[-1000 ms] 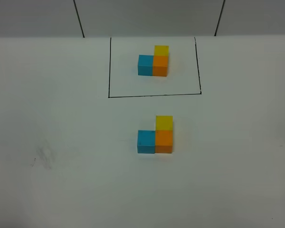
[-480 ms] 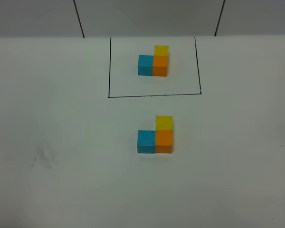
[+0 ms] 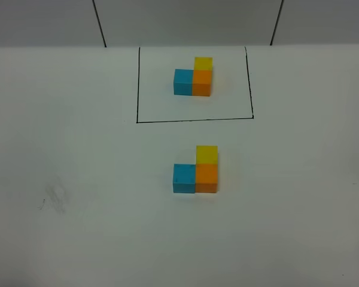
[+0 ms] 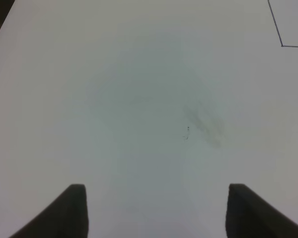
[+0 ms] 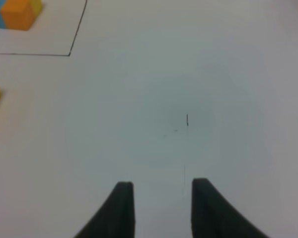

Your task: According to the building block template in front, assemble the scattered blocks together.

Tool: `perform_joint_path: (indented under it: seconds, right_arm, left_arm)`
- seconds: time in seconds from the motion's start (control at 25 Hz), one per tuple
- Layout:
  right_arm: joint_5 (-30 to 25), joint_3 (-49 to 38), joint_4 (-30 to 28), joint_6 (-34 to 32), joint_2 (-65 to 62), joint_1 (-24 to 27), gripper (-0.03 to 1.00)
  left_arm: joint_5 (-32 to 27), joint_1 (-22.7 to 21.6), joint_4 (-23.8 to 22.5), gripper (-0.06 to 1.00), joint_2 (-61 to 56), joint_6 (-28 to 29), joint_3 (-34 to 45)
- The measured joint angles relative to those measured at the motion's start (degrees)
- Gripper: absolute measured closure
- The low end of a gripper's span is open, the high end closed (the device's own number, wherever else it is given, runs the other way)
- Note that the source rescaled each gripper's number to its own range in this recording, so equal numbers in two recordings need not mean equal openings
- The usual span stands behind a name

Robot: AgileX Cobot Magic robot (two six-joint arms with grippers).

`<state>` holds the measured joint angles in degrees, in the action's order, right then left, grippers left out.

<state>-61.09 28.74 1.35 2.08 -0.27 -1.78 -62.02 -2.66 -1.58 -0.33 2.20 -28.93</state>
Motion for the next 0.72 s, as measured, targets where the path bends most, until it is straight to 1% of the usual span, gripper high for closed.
perform_joint_path:
  seconds: [0.72]
  right_arm:
    - [0.0,0.0,0.0,-0.1,0.0,0.0,0.97]
  left_arm:
    - [0.0,0.0,0.0,0.60,0.0,0.0,0.0]
